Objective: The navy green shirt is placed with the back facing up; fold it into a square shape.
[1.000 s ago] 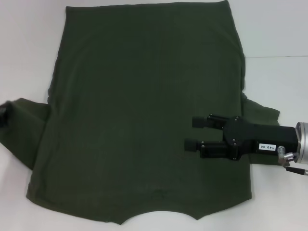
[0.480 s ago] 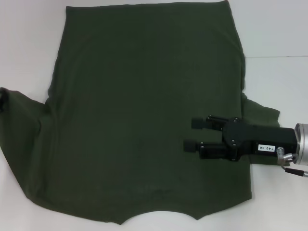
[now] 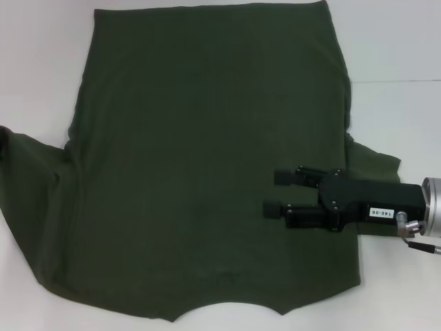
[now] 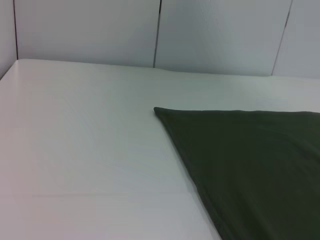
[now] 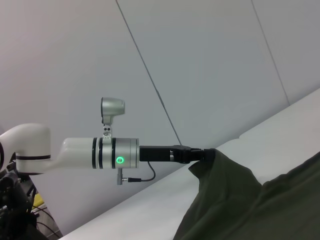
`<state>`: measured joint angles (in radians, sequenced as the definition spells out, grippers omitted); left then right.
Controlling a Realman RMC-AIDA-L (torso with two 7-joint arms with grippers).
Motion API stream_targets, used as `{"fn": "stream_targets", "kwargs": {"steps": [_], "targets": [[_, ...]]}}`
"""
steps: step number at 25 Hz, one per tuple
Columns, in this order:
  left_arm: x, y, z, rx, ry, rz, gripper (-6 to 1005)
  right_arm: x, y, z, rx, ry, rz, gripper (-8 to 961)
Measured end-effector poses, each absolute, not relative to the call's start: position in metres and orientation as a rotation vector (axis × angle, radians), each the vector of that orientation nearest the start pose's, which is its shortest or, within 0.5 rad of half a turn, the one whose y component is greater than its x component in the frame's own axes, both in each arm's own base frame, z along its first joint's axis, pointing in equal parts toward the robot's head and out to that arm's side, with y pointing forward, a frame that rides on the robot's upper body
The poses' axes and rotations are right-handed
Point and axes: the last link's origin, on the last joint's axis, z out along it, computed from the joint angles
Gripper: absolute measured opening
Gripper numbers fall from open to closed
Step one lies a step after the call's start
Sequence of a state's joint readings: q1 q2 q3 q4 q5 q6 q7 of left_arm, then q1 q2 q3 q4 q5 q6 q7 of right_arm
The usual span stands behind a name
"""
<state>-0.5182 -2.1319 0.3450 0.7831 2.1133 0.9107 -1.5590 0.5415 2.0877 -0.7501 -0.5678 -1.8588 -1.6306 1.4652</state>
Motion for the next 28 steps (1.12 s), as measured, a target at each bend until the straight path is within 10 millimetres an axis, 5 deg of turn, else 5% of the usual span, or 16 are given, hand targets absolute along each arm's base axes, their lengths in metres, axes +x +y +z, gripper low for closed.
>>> {"fn": "stream_targets", "kwargs": {"steps": [8, 19, 28], "targets": [[-0.354, 0.363, 0.075, -1.866, -1.045, -0.496, 70, 0.239, 0.319, -0.017, -2.760, 0.785, 0.968, 828], [-0.313, 0.350, 0.070, -2.080, -1.128, -0.716, 89, 0.239, 0.319, -0.017, -2.760, 0.781, 0.968, 822], [-0.289, 0.352, 0.029, -2.192, -1.203, -0.831, 104, 0.240, 0.318, -0.017, -2.763, 0.779, 0.964, 816]]}}
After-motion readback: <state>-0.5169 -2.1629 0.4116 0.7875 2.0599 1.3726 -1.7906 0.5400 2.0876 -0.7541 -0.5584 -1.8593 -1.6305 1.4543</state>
